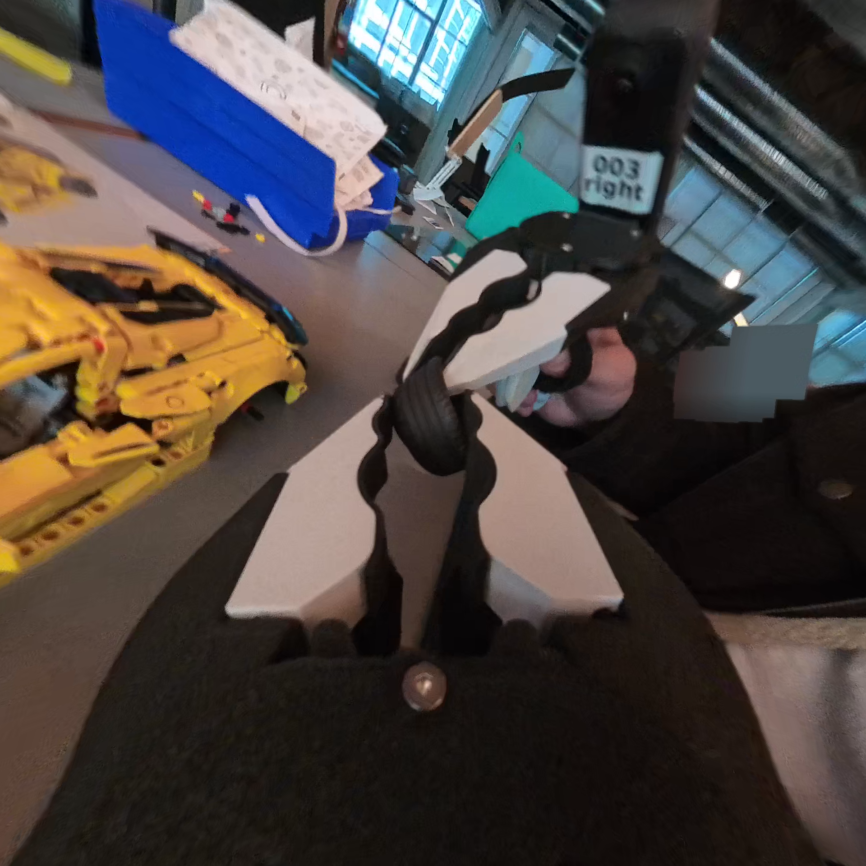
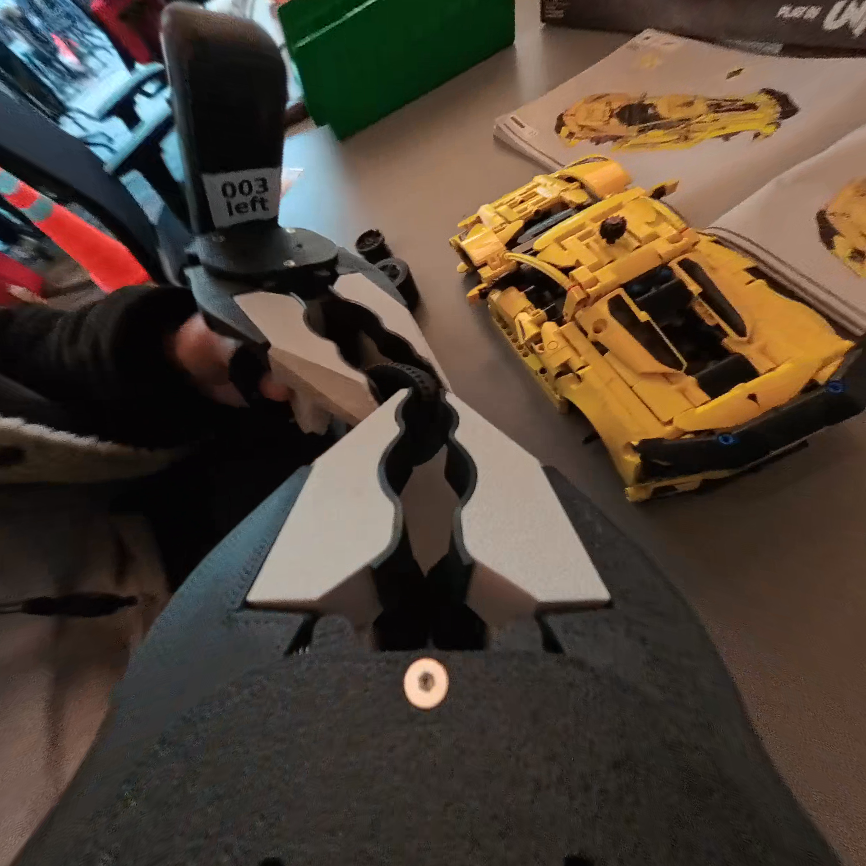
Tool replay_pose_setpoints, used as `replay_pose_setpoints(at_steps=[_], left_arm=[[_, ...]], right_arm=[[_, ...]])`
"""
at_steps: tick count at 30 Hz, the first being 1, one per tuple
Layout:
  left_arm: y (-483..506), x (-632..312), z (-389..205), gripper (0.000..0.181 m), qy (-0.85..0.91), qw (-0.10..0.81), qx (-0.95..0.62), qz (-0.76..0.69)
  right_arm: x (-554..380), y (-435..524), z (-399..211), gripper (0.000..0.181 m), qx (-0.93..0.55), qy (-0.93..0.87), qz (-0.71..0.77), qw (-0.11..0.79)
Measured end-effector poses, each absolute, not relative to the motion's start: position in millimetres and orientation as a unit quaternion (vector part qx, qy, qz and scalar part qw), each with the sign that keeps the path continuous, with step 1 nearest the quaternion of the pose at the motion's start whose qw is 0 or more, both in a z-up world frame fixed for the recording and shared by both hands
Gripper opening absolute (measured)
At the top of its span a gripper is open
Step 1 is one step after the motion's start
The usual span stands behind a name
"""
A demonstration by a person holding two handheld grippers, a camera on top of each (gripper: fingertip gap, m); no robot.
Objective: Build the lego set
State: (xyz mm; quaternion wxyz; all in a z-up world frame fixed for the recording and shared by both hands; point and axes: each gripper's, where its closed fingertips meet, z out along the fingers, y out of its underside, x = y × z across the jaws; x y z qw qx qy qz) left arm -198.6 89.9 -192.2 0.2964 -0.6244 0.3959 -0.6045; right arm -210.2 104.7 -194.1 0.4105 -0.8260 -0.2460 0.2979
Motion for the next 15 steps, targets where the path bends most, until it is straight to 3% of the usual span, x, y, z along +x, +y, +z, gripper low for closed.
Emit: replay_pose_setpoints(at_steps=[4, 8, 15], left_arm=[[96.4, -201.2, -195.8, 0.028, 0.347, 0.238, -0.637, -0.646], [95.8, -202.5, -193.5, 0.025, 0.338, 0.234, -0.632, -0.657], [99.2, -204.4, -196.5, 0.026, 0.437, 0.35, -0.633, -0.535]], right_arm=[[-207.9, 112.7, -189.7, 0.006, -0.805, -0.293, 0.141, 0.496], [-209.0, 112.1, -185.8, 0.006, -0.79, -0.303, 0.088, 0.526], [-210.3, 112.8, -182.8, 0.006, -0.803, -0.143, 0.363, 0.45]])
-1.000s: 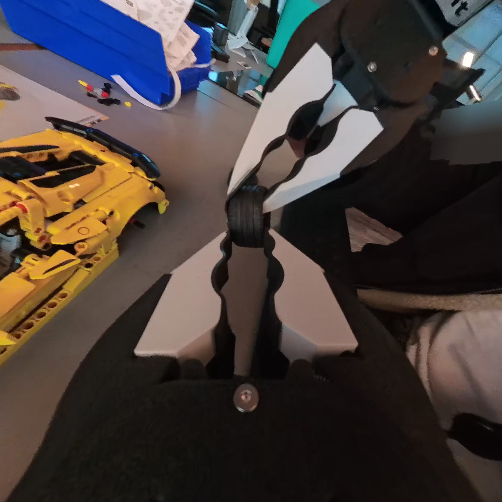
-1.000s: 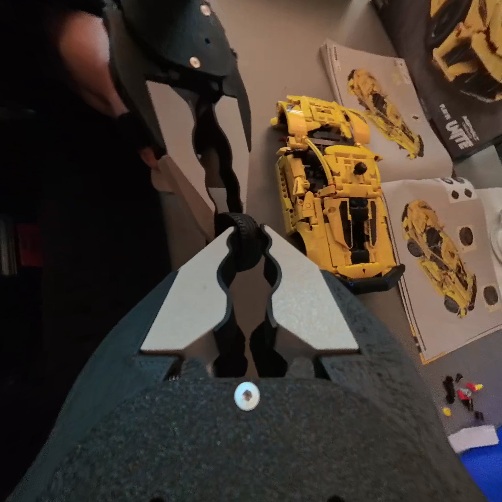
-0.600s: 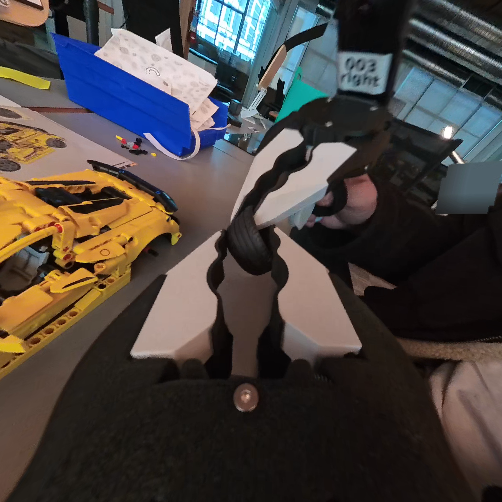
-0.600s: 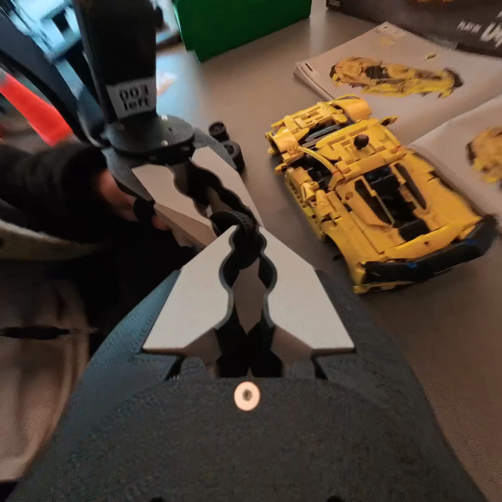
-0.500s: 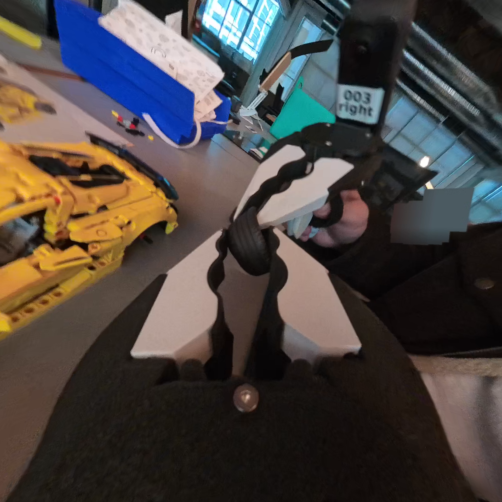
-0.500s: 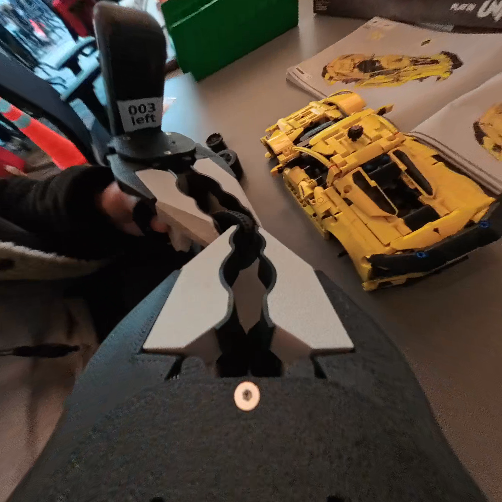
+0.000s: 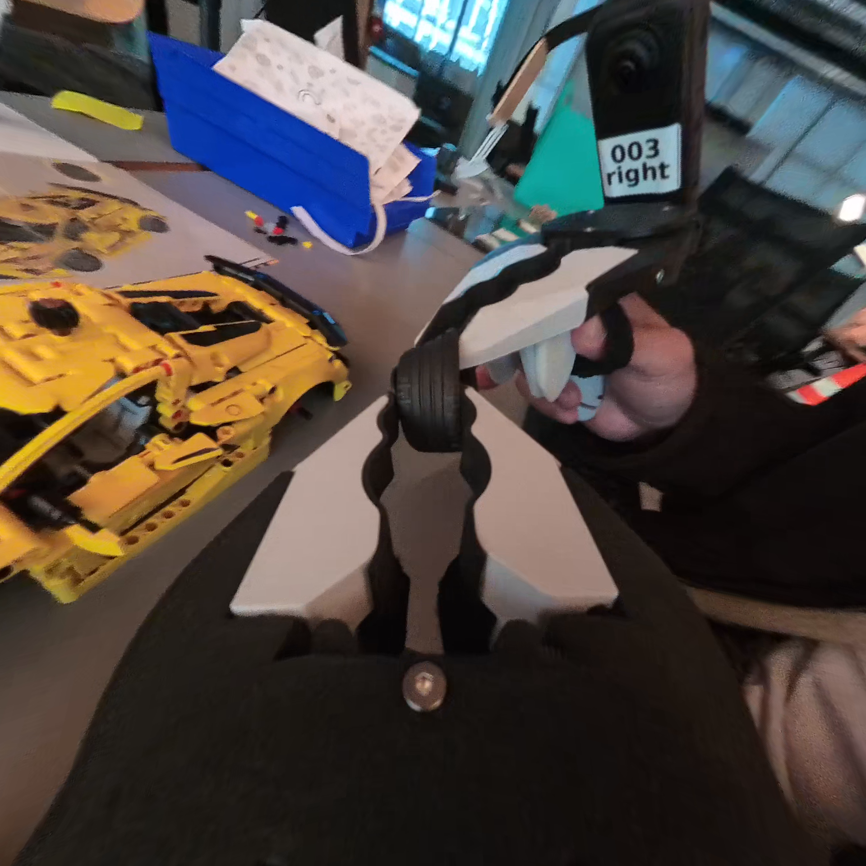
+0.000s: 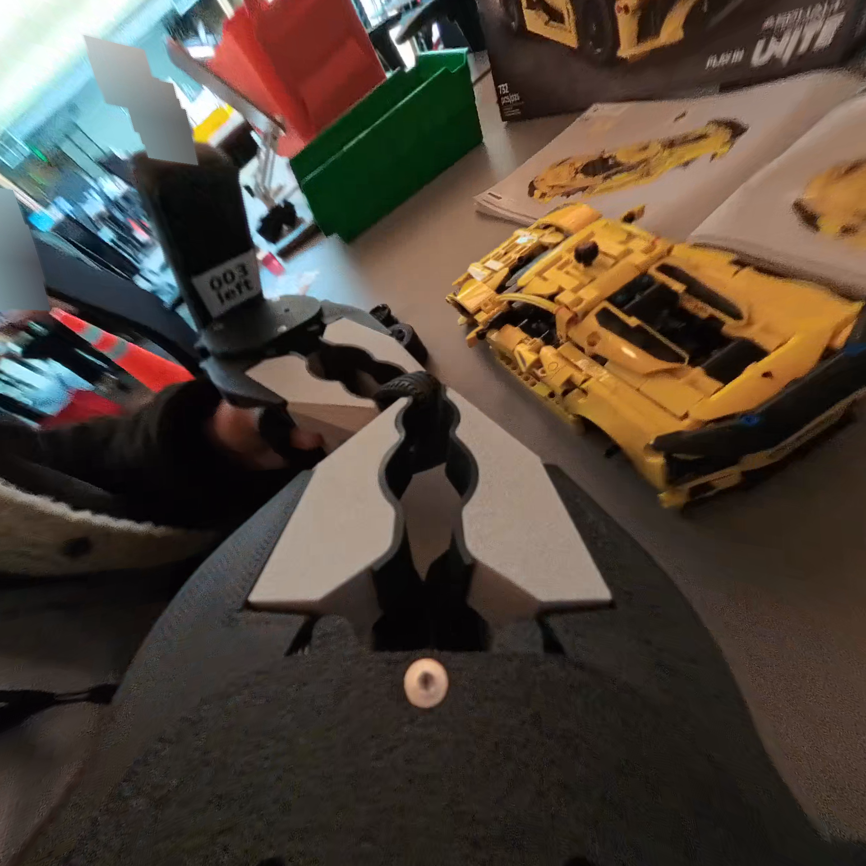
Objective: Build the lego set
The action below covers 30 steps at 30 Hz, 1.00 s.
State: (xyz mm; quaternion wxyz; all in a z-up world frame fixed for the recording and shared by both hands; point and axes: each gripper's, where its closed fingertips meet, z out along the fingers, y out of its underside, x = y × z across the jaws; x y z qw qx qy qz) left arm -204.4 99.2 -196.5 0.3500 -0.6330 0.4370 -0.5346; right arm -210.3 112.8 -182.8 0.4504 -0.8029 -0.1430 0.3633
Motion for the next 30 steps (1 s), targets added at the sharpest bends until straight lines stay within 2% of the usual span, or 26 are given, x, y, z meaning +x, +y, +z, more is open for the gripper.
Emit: replay_pose_setpoints(at_steps=[4, 6, 8, 13, 16, 22, 27, 30], left_arm=[[103.4, -204.4, -202.4, 0.025, 0.436, 0.353, -0.646, -0.518], [106.0, -203.3, -202.8, 0.025, 0.419, 0.341, -0.651, -0.533], [107.1, -204.5, -205.6, 0.024, 0.388, 0.287, -0.658, -0.578], [104.9, -203.9, -215.7, 0.023, 0.366, 0.225, -0.676, -0.599], [96.4, -200.7, -219.0, 0.023, 0.385, 0.207, -0.673, -0.597], [87.1, -198.8, -221.9, 0.023, 0.414, 0.204, -0.668, -0.583], [86.3, -198.2, -225.3, 0.024, 0.494, 0.308, -0.653, -0.485], [91.9, -199.1, -226.9, 0.024, 0.502, 0.331, -0.653, -0.46]], right_arm=[[-209.1, 116.3, -186.4, 0.004, -0.8, -0.121, 0.378, 0.45], [-206.9, 119.0, -186.4, 0.004, -0.809, -0.174, 0.255, 0.501], [-208.3, 119.6, -189.6, 0.005, -0.803, -0.258, 0.102, 0.527], [-211.4, 113.9, -195.8, 0.012, -0.795, -0.269, 0.181, 0.513], [-214.6, 108.4, -192.0, 0.017, -0.778, -0.324, 0.147, 0.518], [-214.7, 103.0, -199.6, 0.007, -0.728, -0.446, -0.004, 0.521], [-206.9, 105.7, -202.1, 0.004, -0.754, -0.414, 0.021, 0.51], [-204.3, 111.3, -205.7, 0.004, -0.772, -0.371, 0.017, 0.516]])
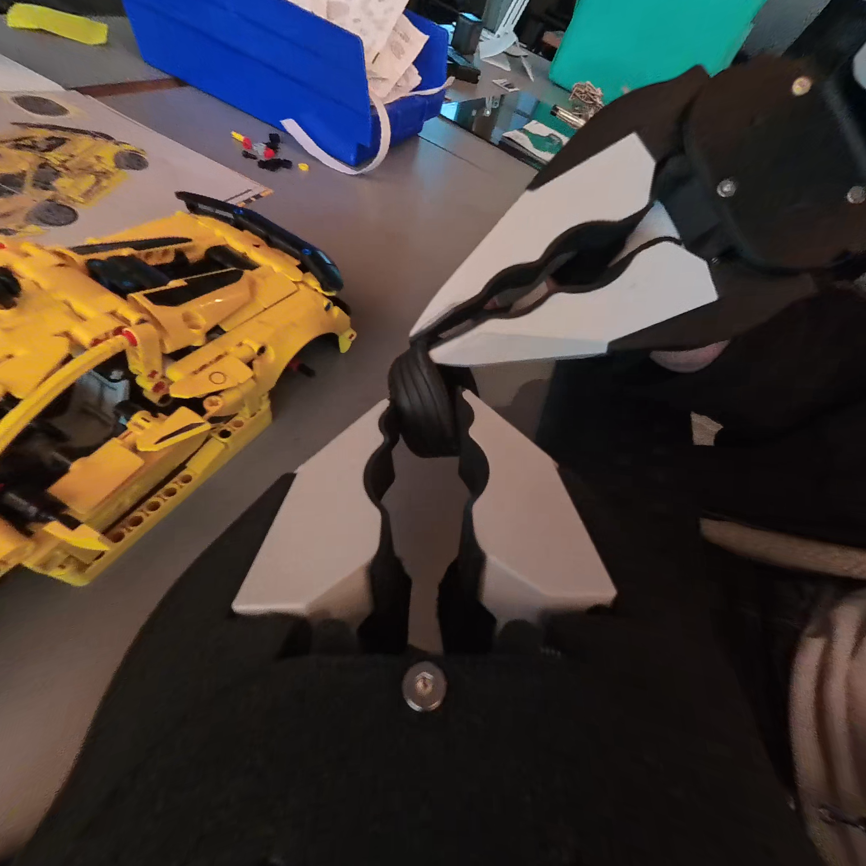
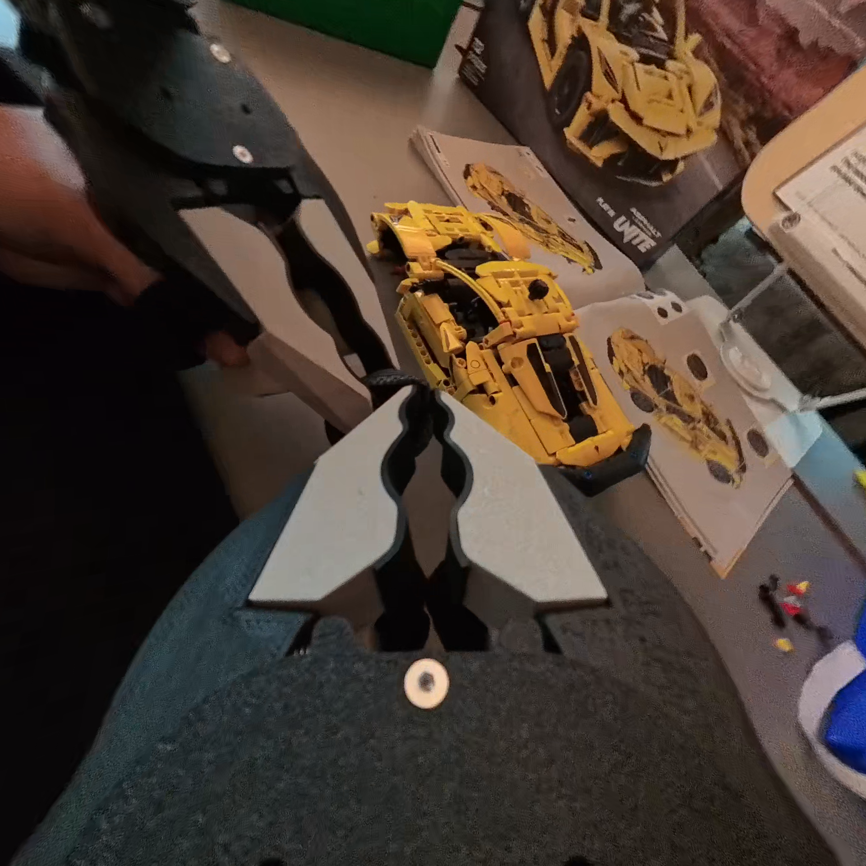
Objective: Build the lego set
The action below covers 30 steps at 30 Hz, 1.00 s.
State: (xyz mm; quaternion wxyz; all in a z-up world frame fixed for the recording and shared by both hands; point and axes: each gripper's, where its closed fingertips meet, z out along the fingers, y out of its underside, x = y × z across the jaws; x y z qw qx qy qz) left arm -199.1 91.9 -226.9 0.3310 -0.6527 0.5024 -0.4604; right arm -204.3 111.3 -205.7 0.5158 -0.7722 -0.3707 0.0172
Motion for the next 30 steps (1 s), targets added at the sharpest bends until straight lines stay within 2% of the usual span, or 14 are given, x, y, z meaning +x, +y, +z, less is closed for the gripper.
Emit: replay_pose_setpoints(at_steps=[7, 14, 17, 20, 26, 30], left_arm=[[97.5, -203.3, -219.8, 0.022, 0.473, 0.327, -0.652, -0.494], [101.6, -207.2, -213.4, 0.022, 0.407, 0.253, -0.655, -0.585], [102.6, -207.2, -209.7, 0.022, 0.402, 0.261, -0.65, -0.59], [111.5, -210.5, -206.1, 0.022, 0.365, 0.254, -0.652, -0.614], [106.4, -211.8, -194.7, 0.022, 0.339, 0.231, -0.628, -0.661], [110.0, -212.0, -198.9, 0.022, 0.321, 0.213, -0.638, -0.667]], right_arm=[[-204.5, 114.1, -209.5, 0.004, -0.805, -0.297, 0.101, 0.504], [-209.8, 109.0, -212.2, 0.005, -0.8, -0.272, 0.2, 0.496], [-208.6, 106.3, -204.8, 0.007, -0.801, -0.236, 0.251, 0.489], [-205.8, 102.0, -208.6, 0.011, -0.809, -0.229, 0.252, 0.479], [-212.4, 103.1, -198.3, 0.008, -0.789, -0.192, 0.322, 0.487], [-214.7, 102.9, -207.8, 0.005, -0.808, -0.179, 0.316, 0.464]])
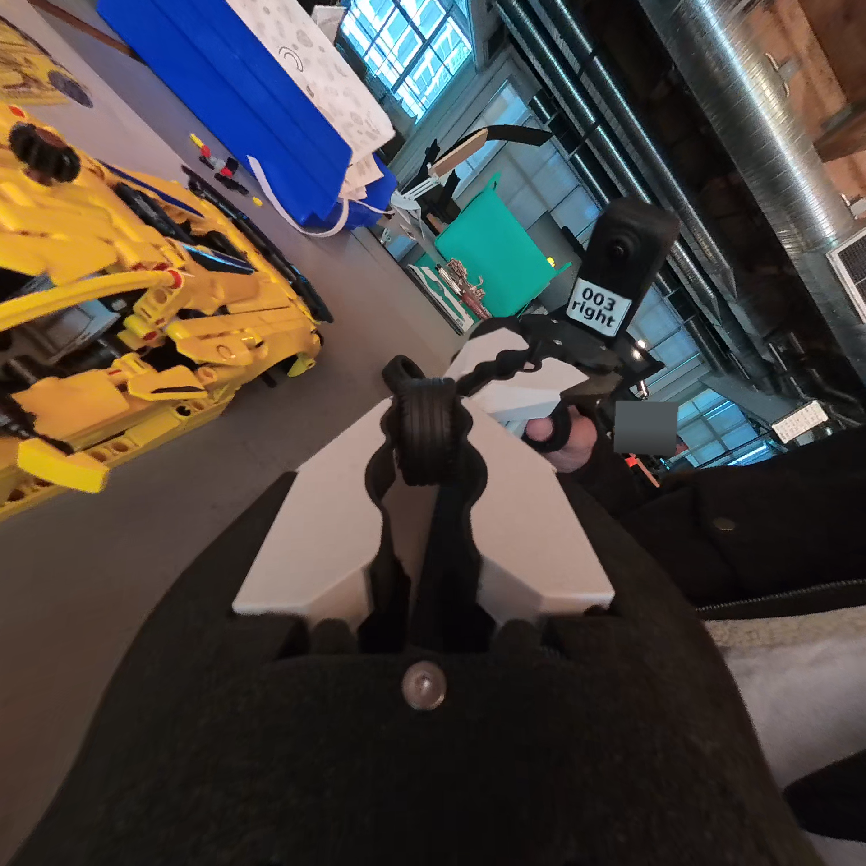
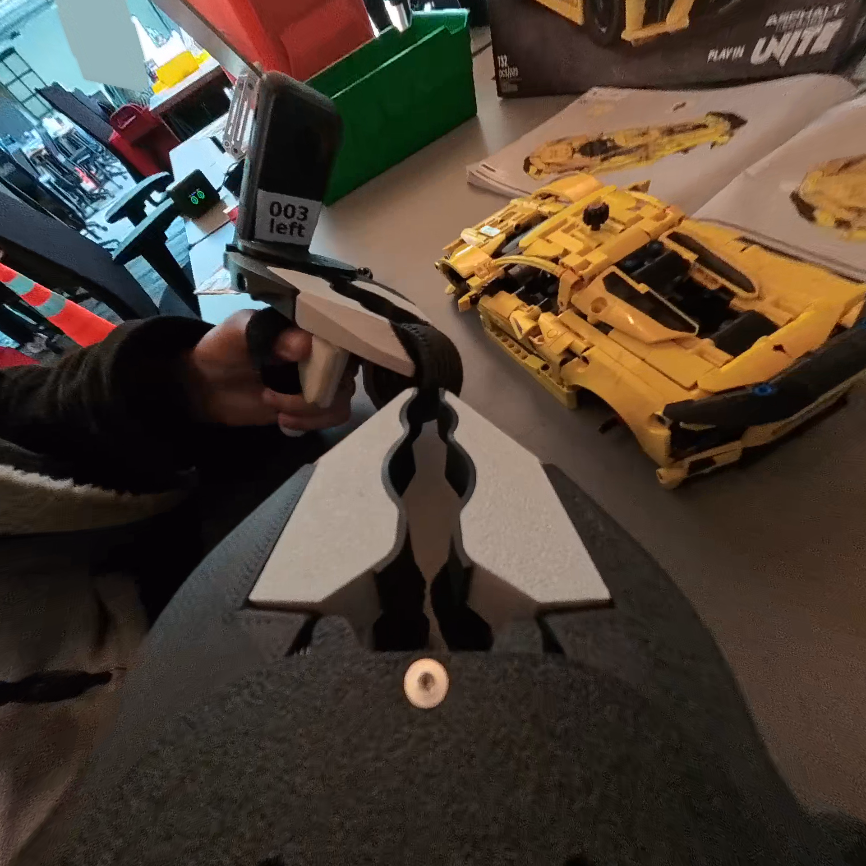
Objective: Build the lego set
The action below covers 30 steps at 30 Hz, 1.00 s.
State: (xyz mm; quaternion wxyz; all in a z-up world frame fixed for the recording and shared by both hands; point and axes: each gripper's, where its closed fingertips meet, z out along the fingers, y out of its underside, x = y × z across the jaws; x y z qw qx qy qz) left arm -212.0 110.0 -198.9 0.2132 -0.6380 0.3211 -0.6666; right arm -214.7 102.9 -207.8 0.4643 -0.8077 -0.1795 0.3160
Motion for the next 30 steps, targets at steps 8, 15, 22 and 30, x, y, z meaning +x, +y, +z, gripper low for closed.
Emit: replay_pose_setpoints(at_steps=[8, 15, 22, 30], left_arm=[[115.7, -213.8, -200.4, 0.021, 0.307, 0.223, -0.646, -0.662], [112.7, -213.6, -199.5, 0.022, 0.315, 0.225, -0.643, -0.661], [117.5, -215.8, -196.3, 0.022, 0.287, 0.214, -0.638, -0.682], [119.9, -215.8, -198.6, 0.022, 0.282, 0.218, -0.644, -0.677]], right_arm=[[-213.9, 108.0, -214.3, 0.004, -0.84, -0.157, 0.277, 0.439], [-208.0, 113.1, -214.5, 0.003, -0.845, -0.16, 0.217, 0.461], [-215.0, 109.3, -208.7, 0.005, -0.814, -0.162, 0.283, 0.481], [-218.1, 106.2, -217.1, 0.009, -0.828, -0.13, 0.334, 0.431]])
